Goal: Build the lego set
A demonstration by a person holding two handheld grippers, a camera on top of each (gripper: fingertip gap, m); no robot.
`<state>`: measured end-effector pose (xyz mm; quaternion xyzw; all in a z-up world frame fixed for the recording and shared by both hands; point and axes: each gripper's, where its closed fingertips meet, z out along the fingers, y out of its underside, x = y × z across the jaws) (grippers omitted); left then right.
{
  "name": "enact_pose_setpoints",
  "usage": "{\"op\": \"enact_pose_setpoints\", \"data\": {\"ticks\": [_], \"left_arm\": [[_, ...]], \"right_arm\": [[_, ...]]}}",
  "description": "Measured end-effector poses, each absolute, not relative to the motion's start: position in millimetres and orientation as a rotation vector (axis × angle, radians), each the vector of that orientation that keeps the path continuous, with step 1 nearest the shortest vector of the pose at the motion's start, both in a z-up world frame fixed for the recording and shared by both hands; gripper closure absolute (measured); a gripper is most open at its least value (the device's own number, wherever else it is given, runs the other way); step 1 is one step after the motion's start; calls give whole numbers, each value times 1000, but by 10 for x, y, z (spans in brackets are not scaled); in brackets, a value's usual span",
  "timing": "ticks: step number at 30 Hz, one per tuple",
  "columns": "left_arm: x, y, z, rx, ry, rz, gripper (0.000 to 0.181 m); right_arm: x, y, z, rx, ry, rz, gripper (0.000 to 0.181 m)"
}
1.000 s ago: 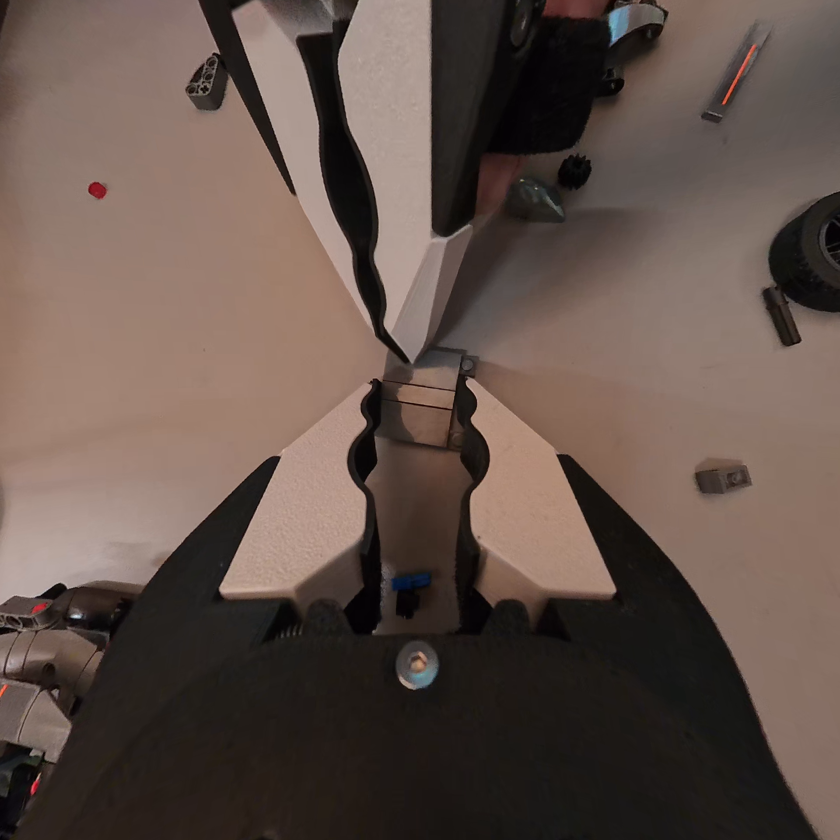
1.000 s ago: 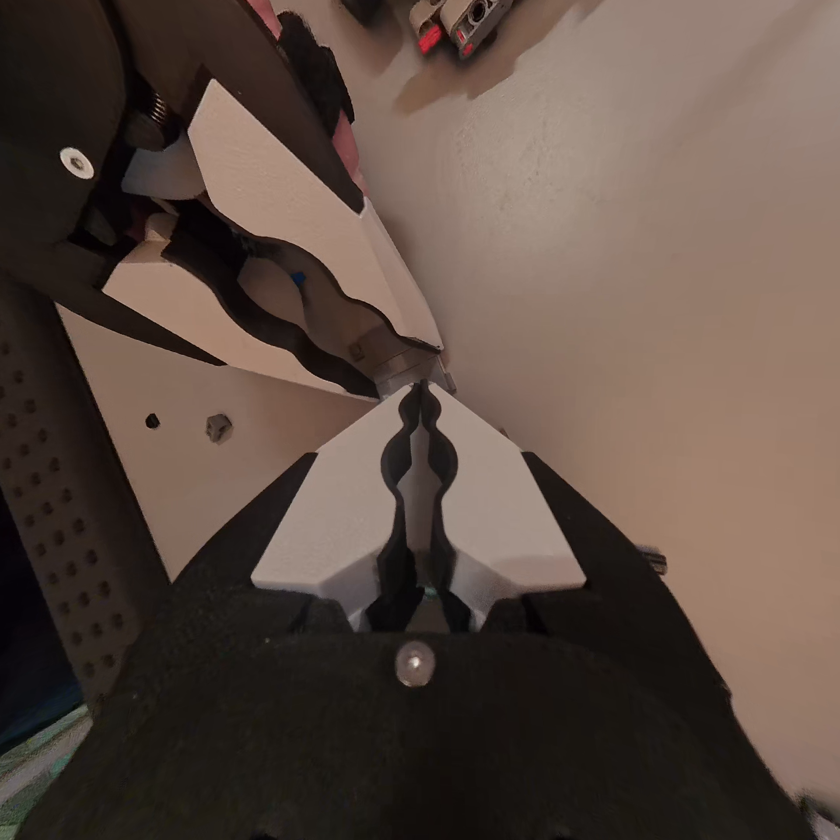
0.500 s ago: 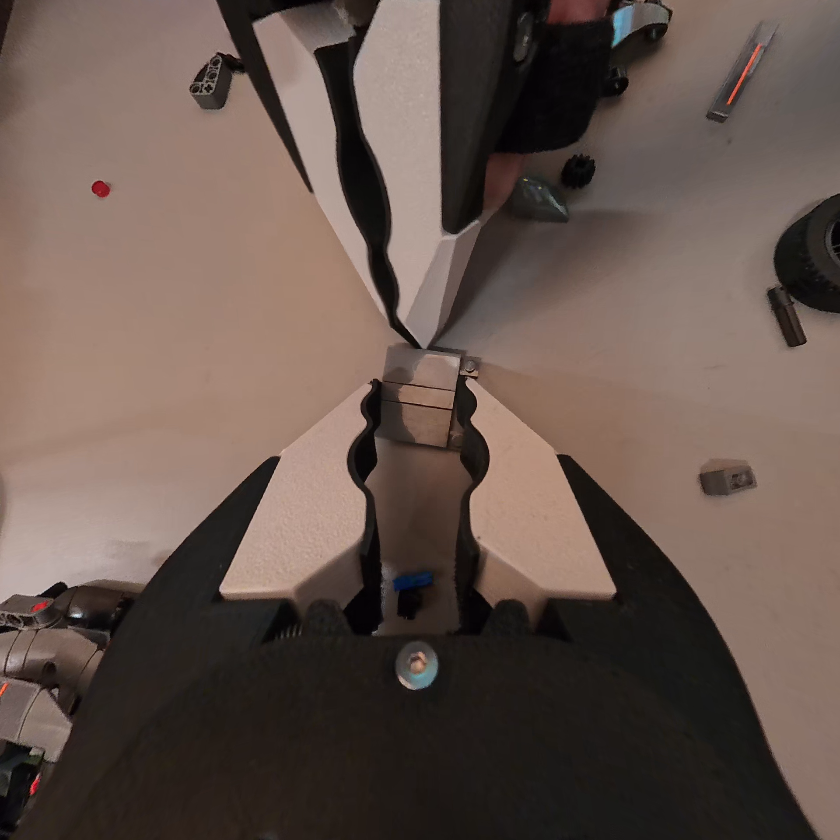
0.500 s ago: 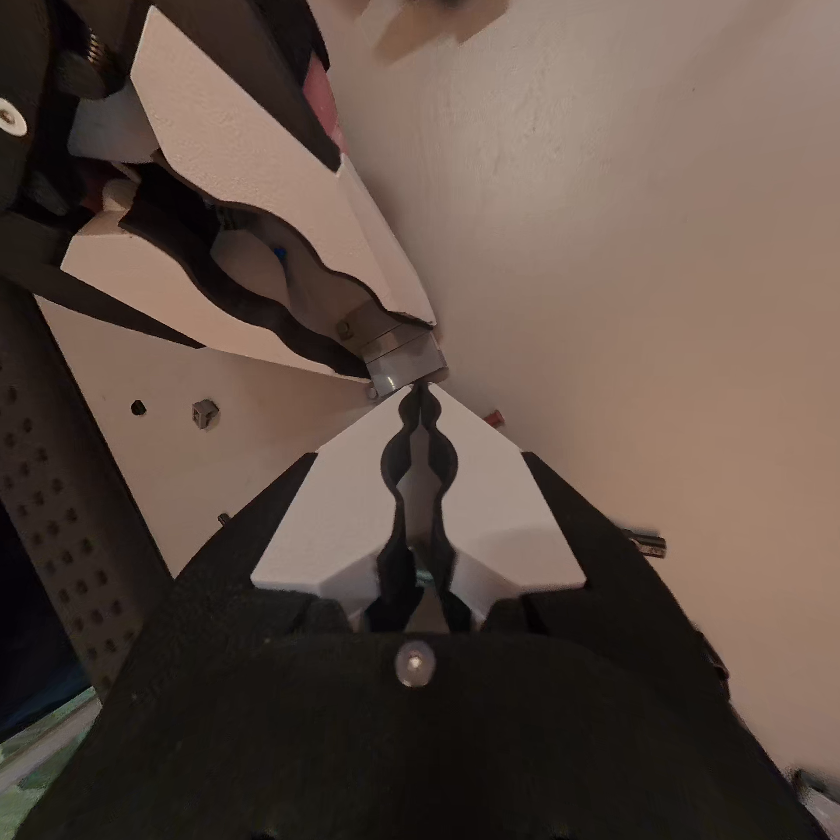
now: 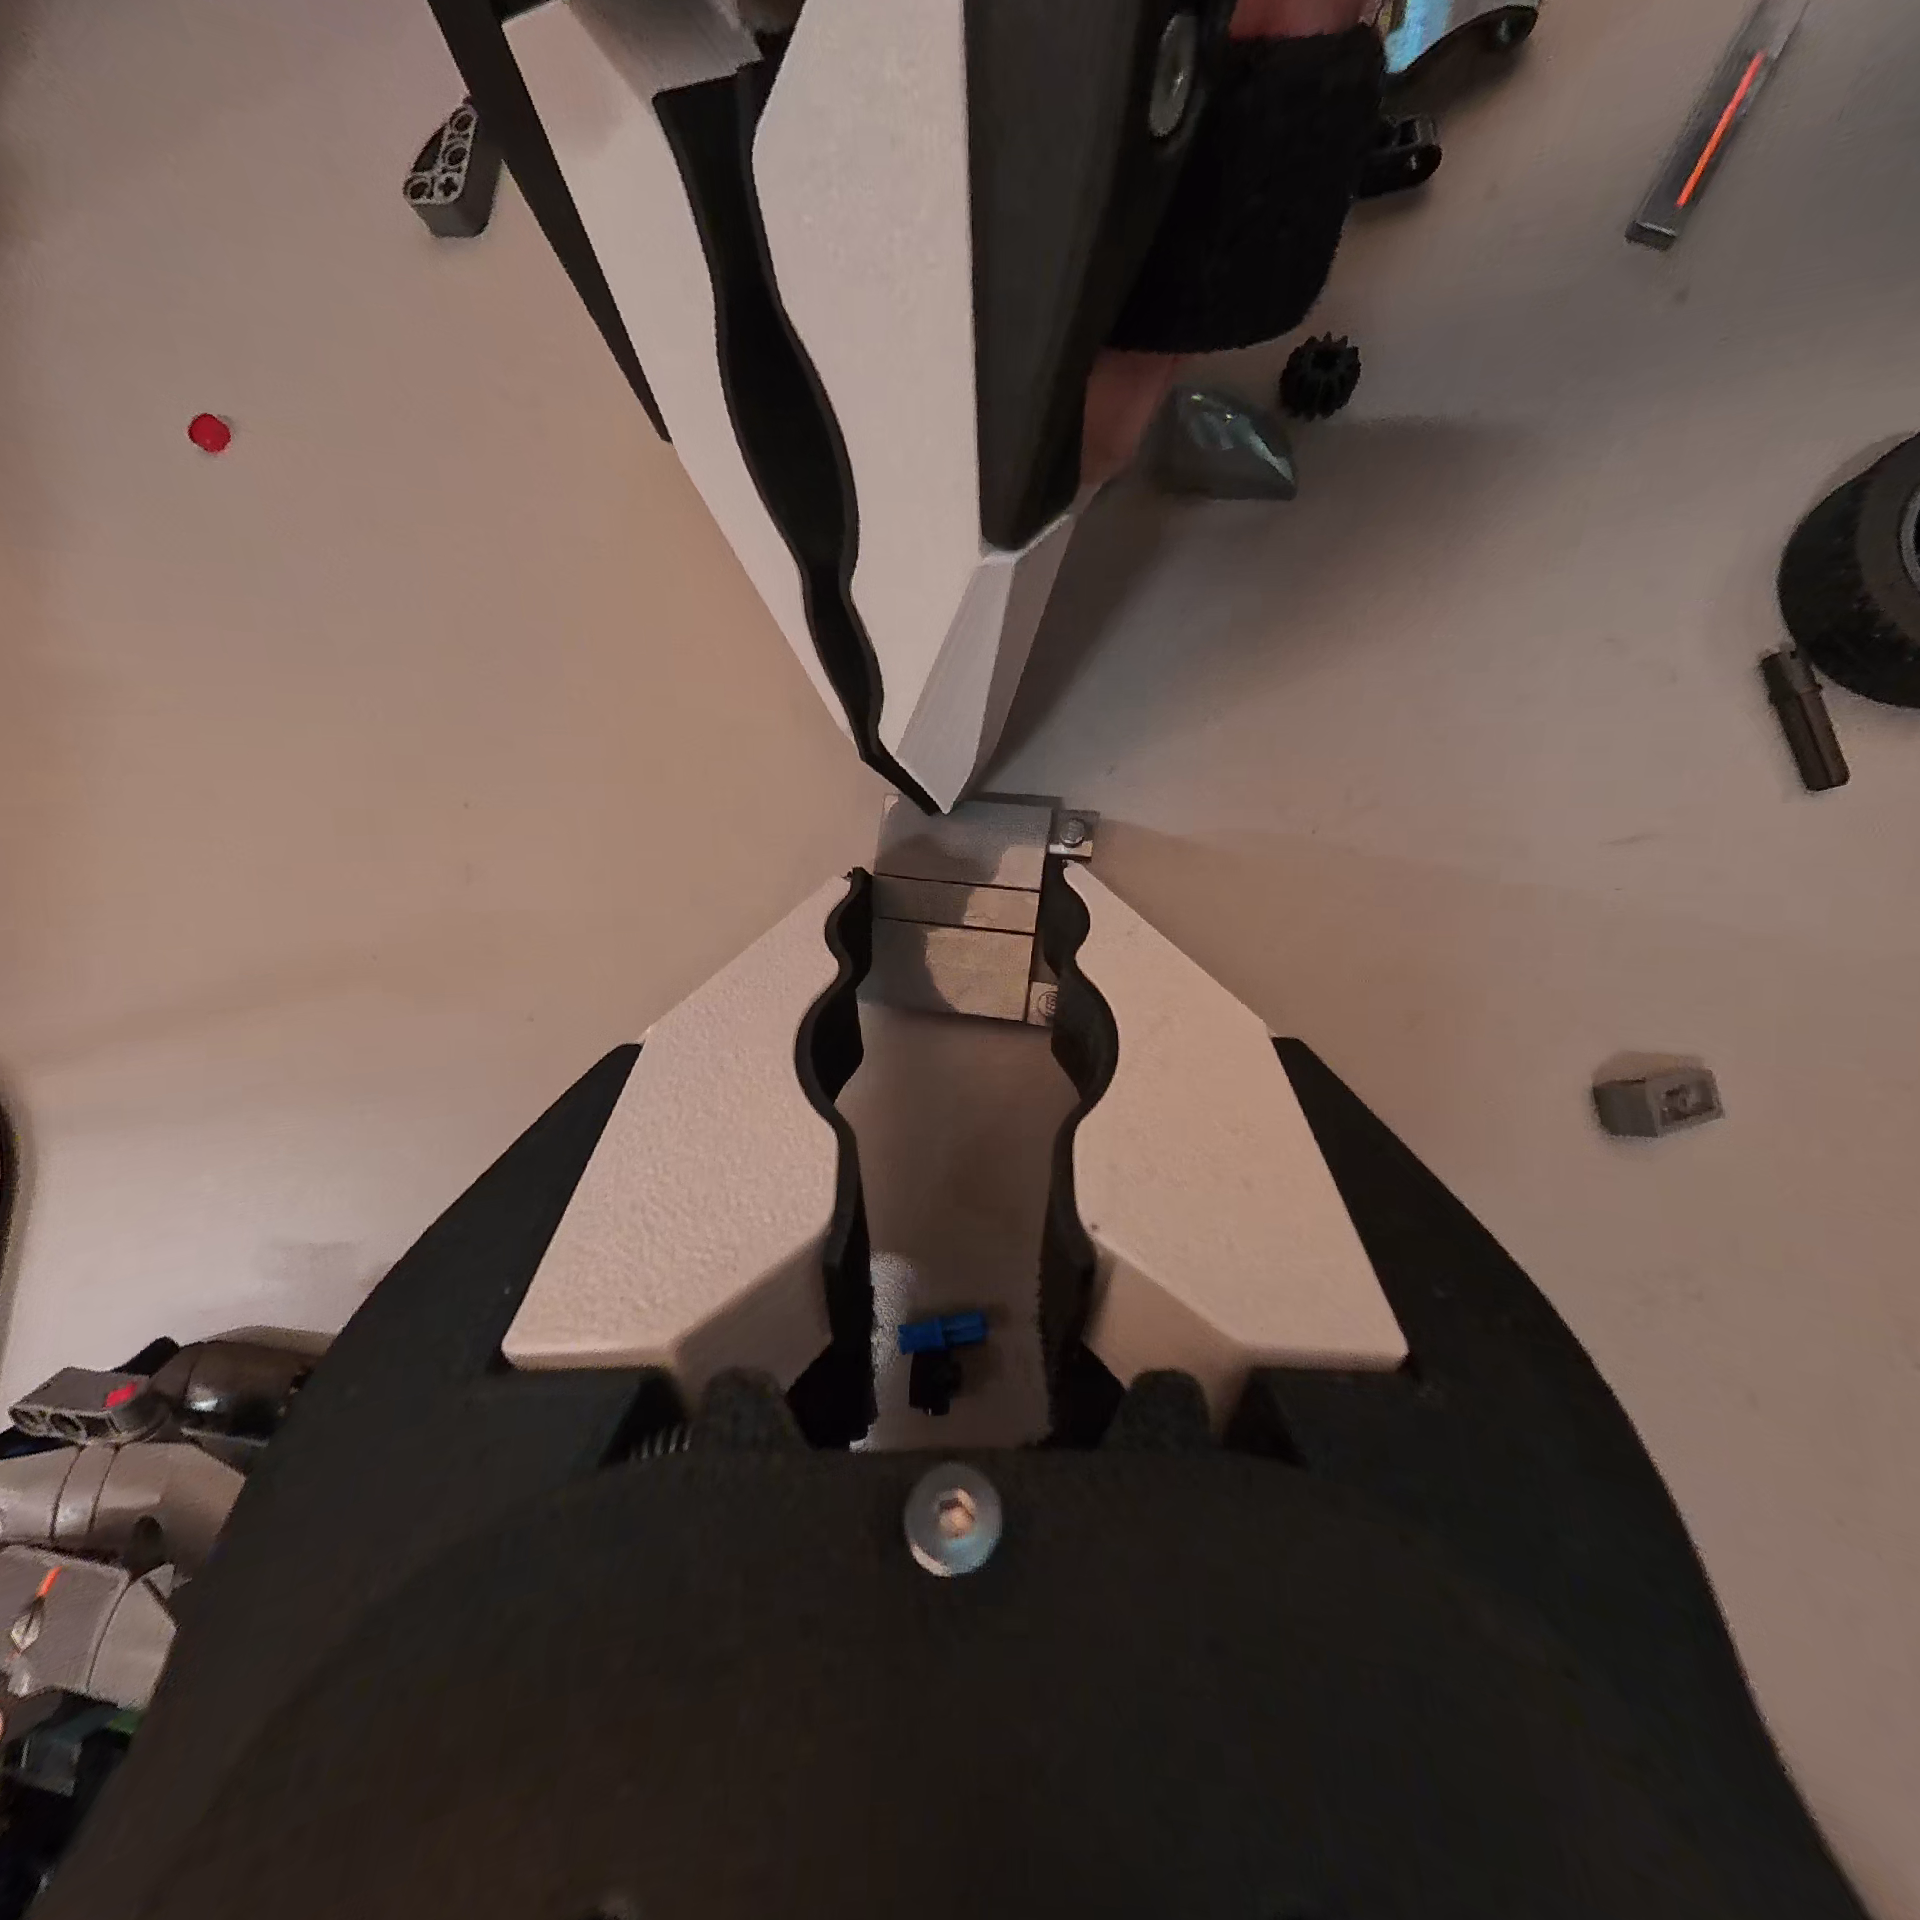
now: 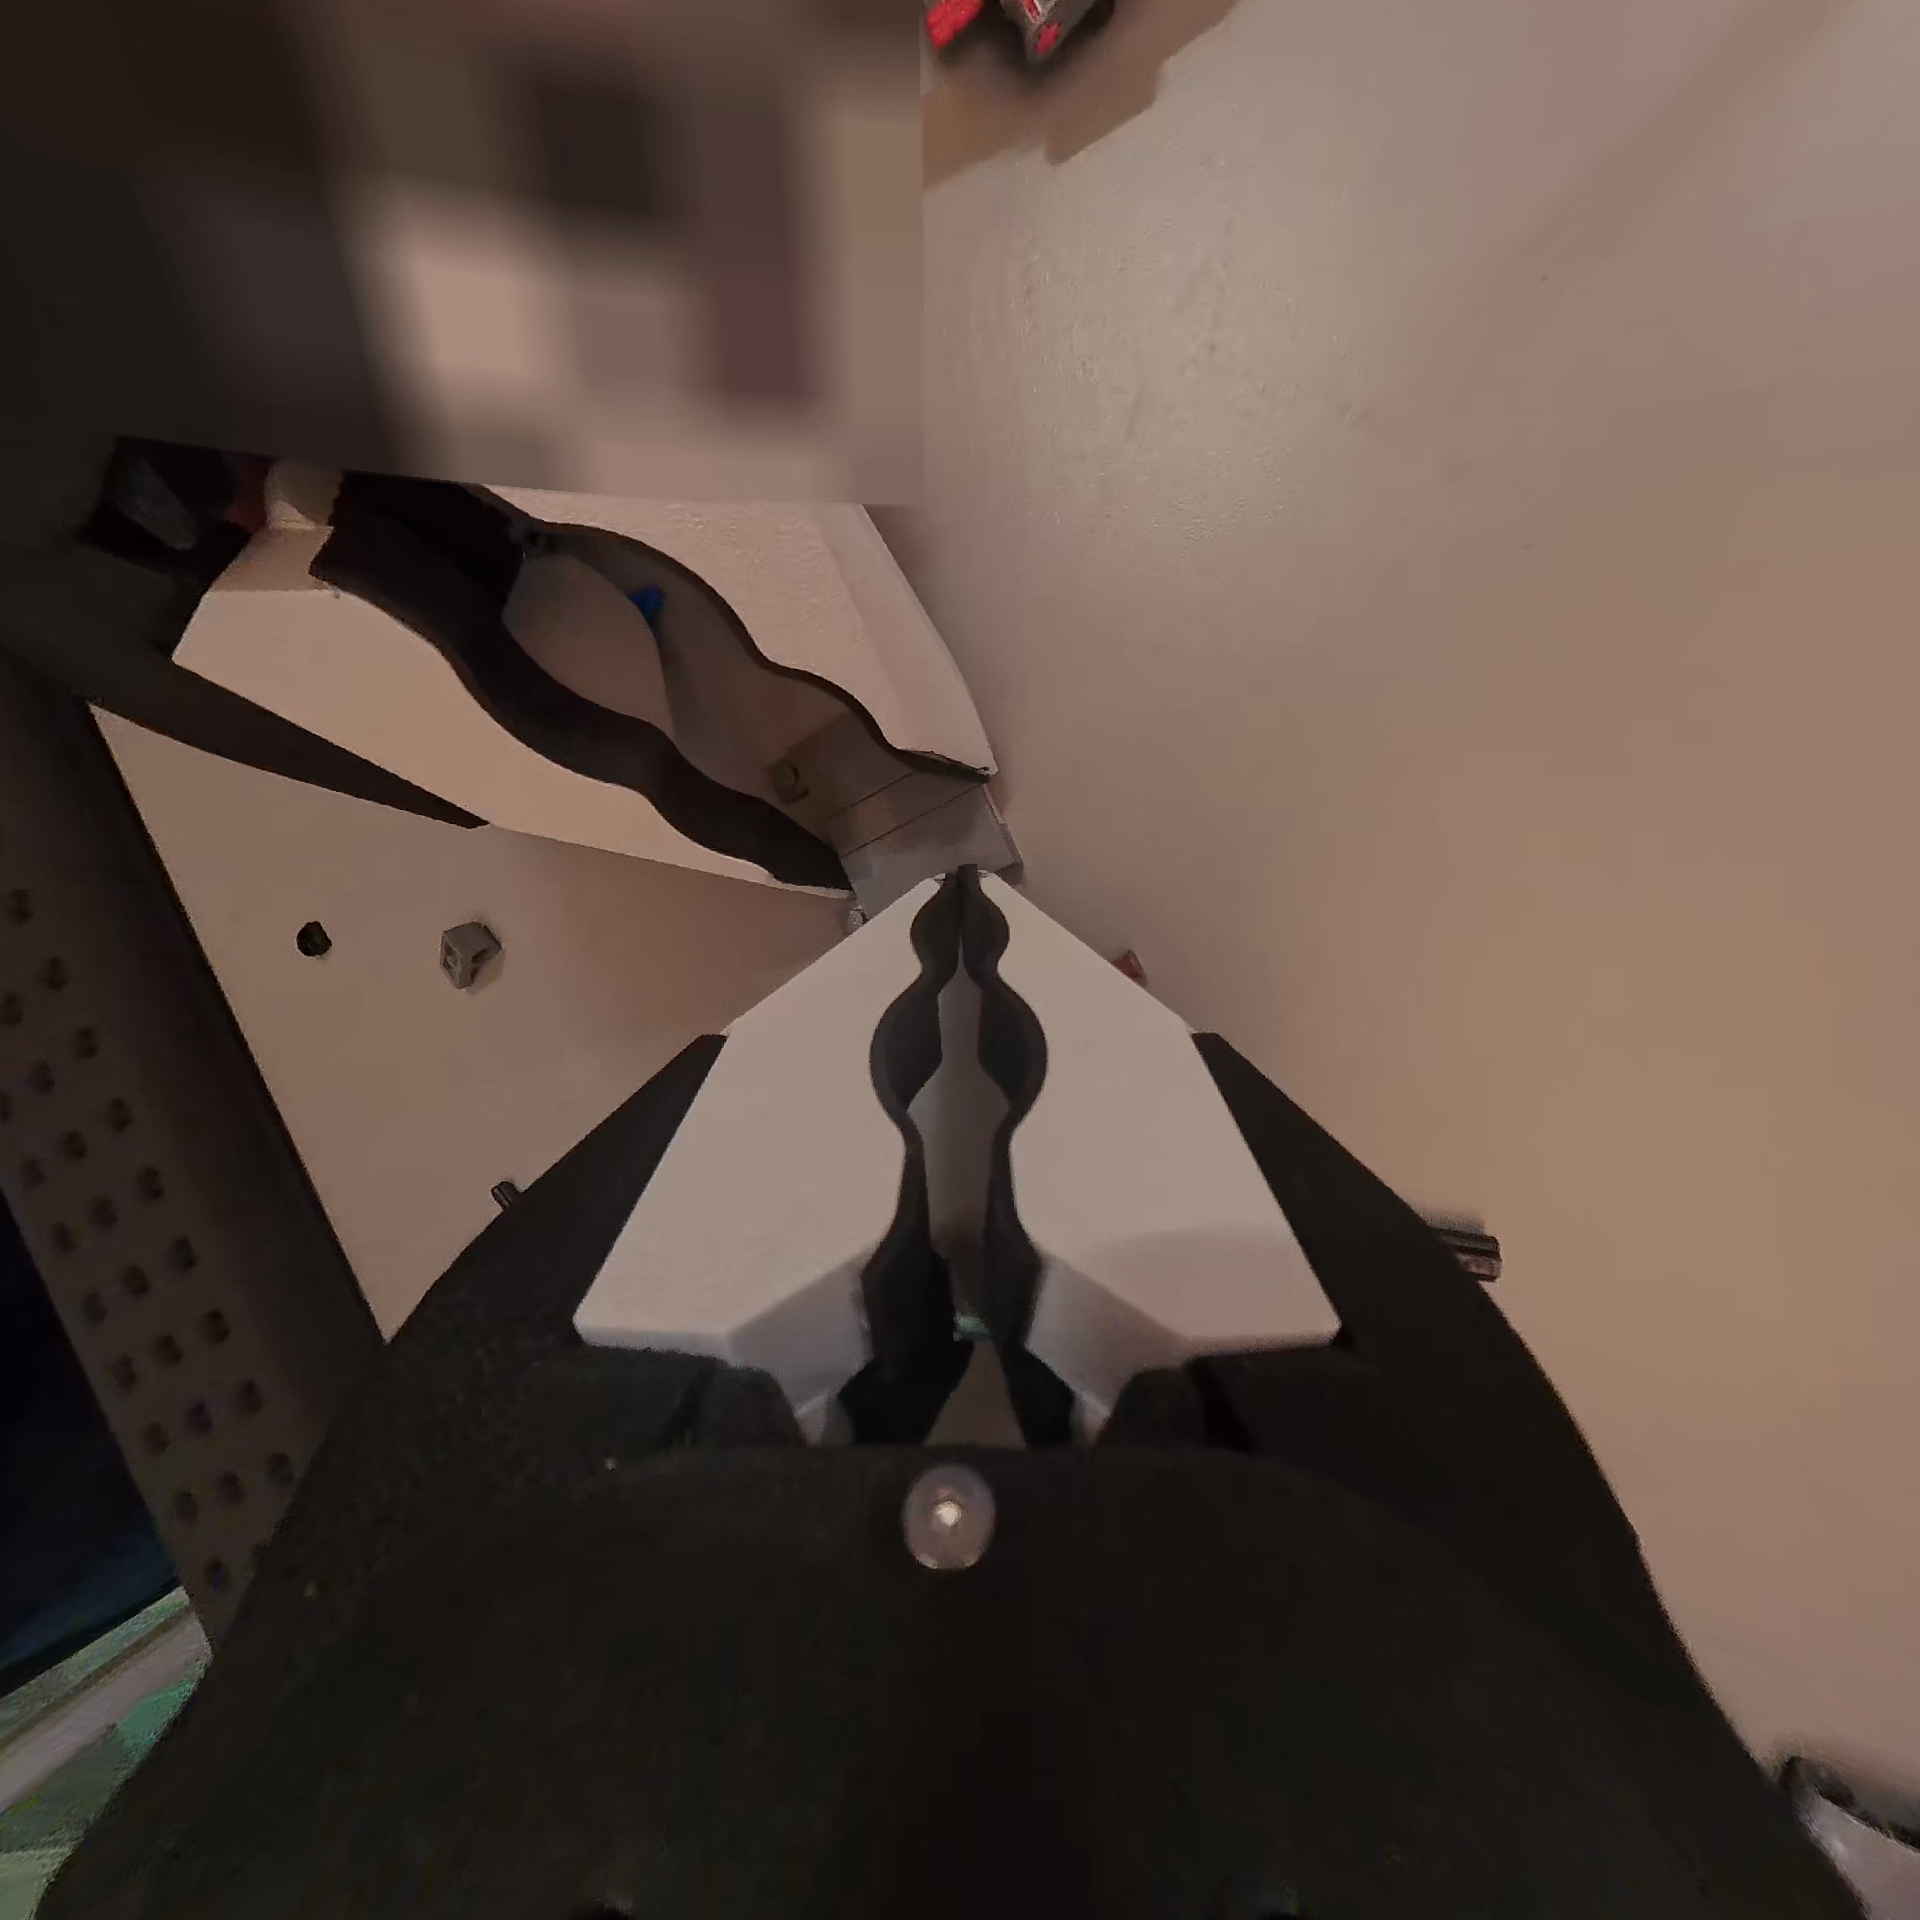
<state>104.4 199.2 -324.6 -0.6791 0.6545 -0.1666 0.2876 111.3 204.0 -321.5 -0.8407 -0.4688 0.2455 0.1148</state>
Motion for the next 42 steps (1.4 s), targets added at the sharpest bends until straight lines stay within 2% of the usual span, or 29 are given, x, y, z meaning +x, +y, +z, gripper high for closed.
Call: {"op": "enact_pose_setpoints", "data": {"ticks": [42], "left_arm": [[1039, 1963, -3254, -1832, 1749, -519, 151]], "right_arm": [[1044, 1844, -3214, -2433, -1537, 600, 181]]}}
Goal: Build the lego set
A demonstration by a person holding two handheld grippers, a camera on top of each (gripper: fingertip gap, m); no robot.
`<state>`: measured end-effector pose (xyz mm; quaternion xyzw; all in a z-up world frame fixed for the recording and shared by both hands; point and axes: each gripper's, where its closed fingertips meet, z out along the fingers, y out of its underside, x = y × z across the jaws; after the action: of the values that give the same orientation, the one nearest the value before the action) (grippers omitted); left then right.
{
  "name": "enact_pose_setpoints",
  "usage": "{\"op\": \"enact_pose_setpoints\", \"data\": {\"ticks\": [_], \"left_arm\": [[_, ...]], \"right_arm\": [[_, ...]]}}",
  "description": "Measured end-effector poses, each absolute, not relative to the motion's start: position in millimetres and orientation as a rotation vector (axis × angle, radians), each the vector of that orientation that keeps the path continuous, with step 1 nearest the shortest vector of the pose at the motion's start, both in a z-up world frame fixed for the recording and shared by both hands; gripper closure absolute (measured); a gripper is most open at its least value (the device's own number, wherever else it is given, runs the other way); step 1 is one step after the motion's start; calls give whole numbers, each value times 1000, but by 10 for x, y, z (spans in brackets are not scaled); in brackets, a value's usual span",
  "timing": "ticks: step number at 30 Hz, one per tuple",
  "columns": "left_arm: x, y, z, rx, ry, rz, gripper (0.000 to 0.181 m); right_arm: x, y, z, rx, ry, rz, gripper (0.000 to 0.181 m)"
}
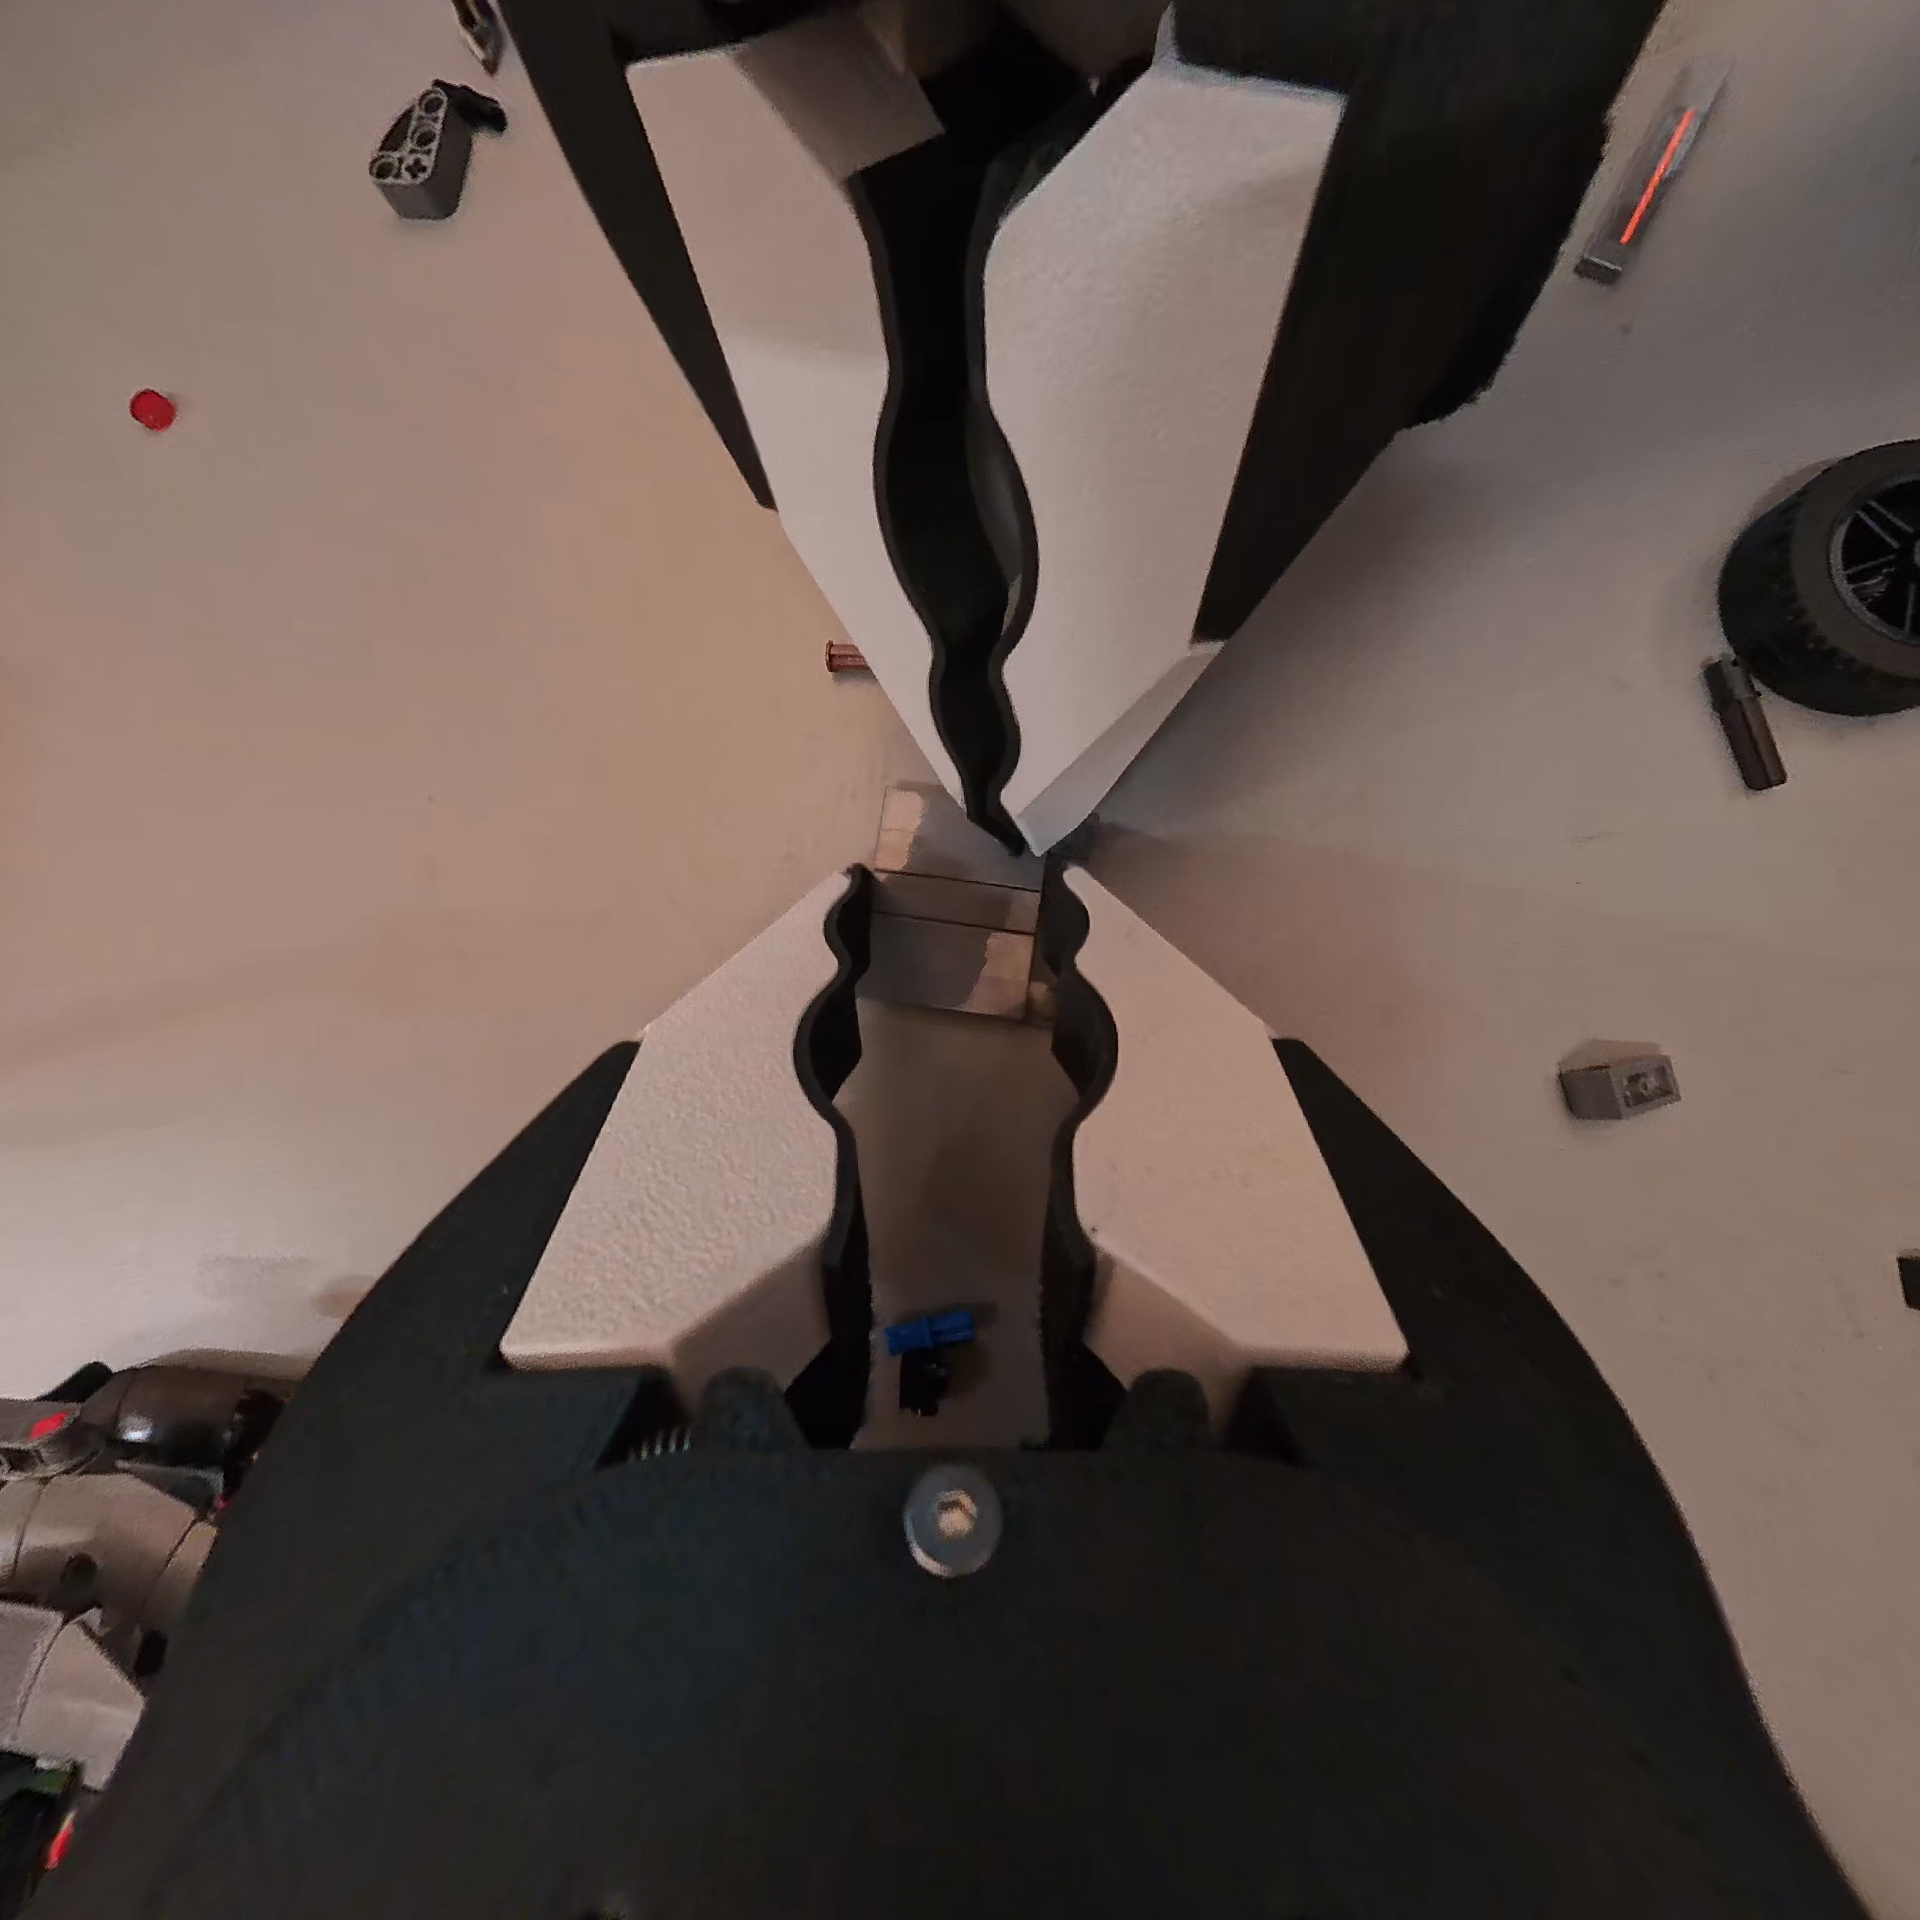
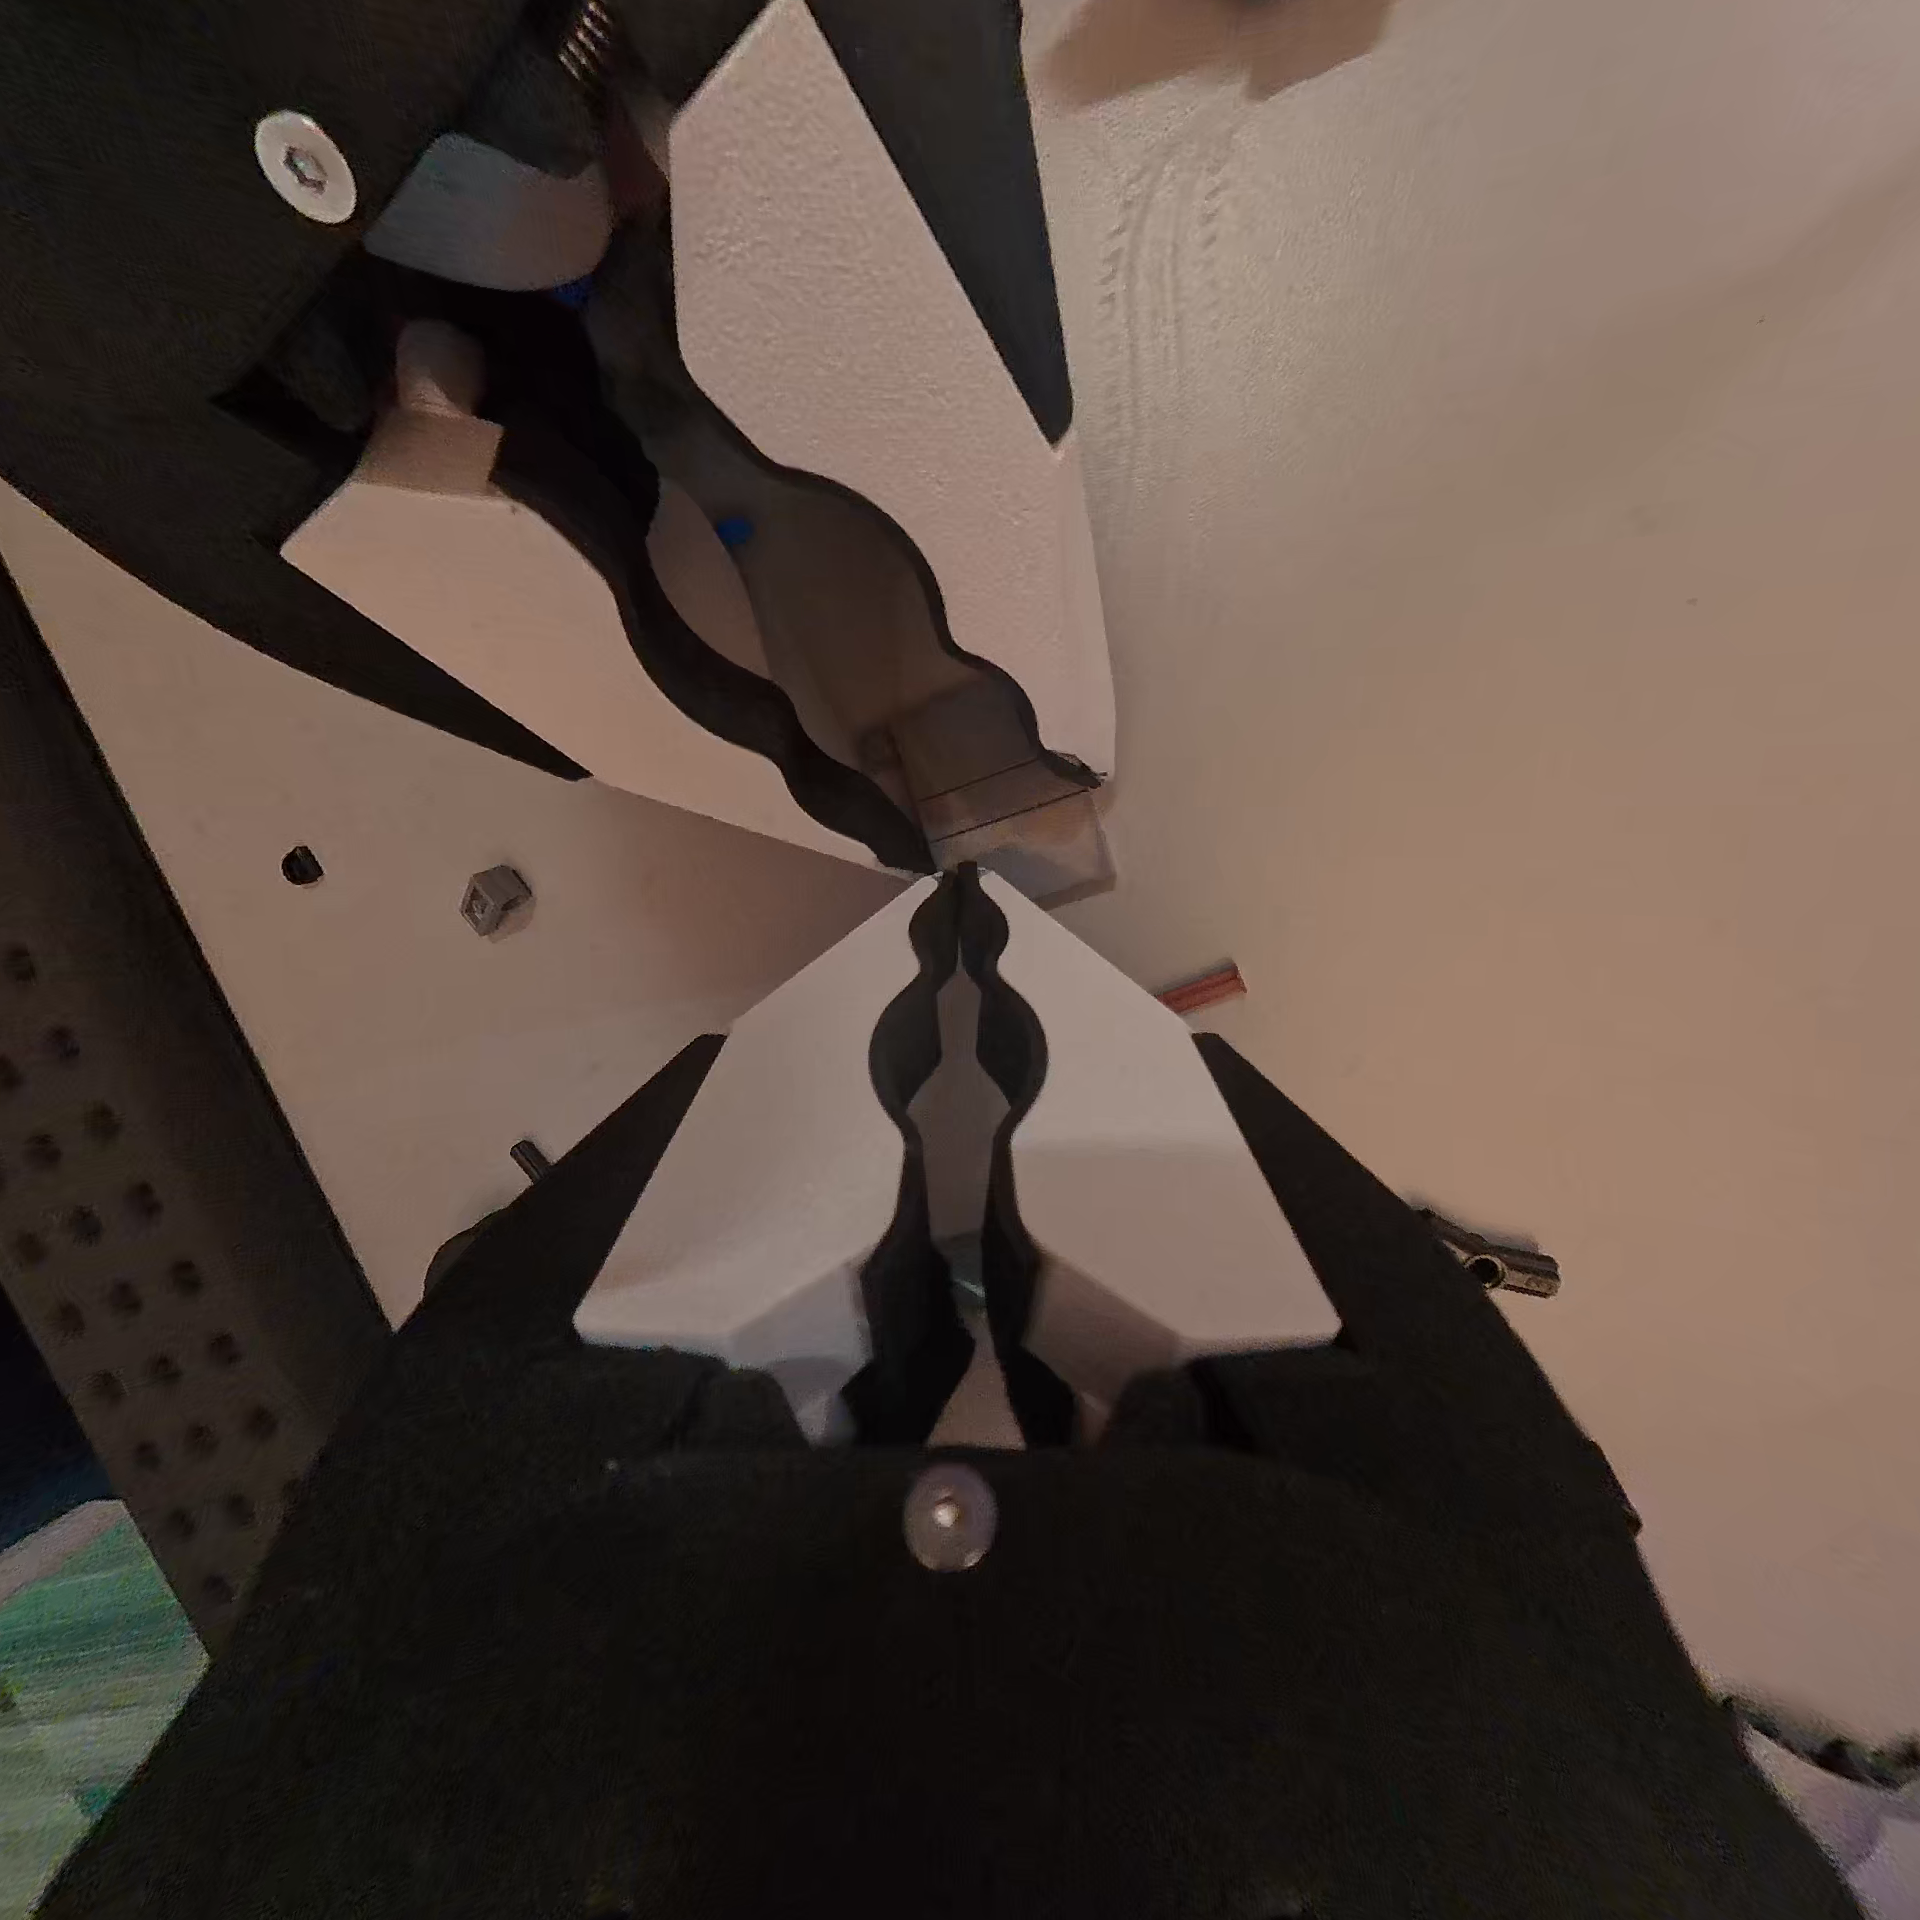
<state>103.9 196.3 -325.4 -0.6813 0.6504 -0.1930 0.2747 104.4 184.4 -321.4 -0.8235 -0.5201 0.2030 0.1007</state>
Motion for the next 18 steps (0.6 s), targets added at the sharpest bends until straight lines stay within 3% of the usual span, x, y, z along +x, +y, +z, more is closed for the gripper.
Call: {"op": "enact_pose_setpoints", "data": {"ticks": [4, 12, 18], "left_arm": [[982, 1951, -3199, -1865, 1733, -627, 153], [983, 2002, -3201, -1849, 1706, -605, 181], [1052, 1854, -3206, -1798, 1760, -646, 181]], "right_arm": [[1040, 1844, -3213, -2441, -1524, 621, 181], [1038, 1842, -3211, -2454, -1504, 667, 181], [1034, 1845, -3213, -2461, -1489, 682, 181]]}}
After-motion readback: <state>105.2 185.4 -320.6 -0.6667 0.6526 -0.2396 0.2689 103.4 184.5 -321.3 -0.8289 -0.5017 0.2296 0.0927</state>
